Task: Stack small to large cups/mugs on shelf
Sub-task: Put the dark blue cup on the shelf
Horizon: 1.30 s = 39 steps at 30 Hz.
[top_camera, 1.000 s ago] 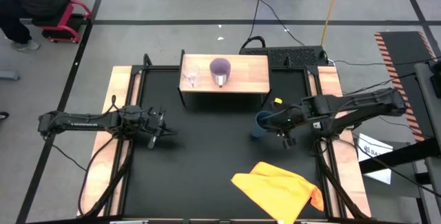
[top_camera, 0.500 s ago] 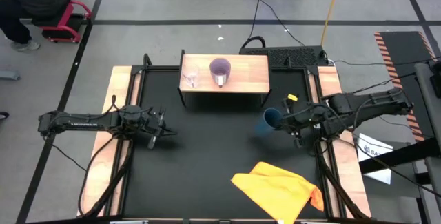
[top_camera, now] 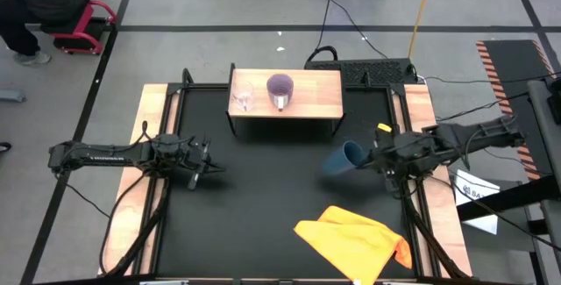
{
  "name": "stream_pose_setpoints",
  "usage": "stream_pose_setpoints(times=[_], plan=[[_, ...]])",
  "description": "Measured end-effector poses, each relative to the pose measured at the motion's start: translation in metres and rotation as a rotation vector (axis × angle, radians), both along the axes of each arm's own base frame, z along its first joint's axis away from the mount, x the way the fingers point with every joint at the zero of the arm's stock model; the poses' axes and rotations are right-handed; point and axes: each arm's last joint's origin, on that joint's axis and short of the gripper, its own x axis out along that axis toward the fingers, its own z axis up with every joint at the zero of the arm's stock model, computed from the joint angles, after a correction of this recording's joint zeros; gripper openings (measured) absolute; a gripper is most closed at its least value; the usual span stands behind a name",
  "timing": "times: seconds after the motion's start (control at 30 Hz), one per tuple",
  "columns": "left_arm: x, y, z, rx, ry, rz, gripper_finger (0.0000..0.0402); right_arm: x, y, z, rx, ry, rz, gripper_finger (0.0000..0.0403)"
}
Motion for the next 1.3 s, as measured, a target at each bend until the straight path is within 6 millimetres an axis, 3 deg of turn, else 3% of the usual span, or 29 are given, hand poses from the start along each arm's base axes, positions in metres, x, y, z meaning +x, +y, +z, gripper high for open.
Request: stream_pose_setpoints(times=[0.3,1.0,1.3], plan=[[0.000,0.000,0.000,0.000,0.000,0.000,0.0003,-0.023,-0.004,-0.022,0.096,-0.139,-0.021,0.0000],[0.000,0.000,0.000,0.007,0.000,0.000,0.0003,-0.021,-0.001,-0.051,0.178,-0.288,0.050,0.0000],[-0.001,0.000,-0.003,0.025,0.022,-0.005,0.0003,-0.016,0.000,-0.075,0.206,-0.292,0.033,0.0000]])
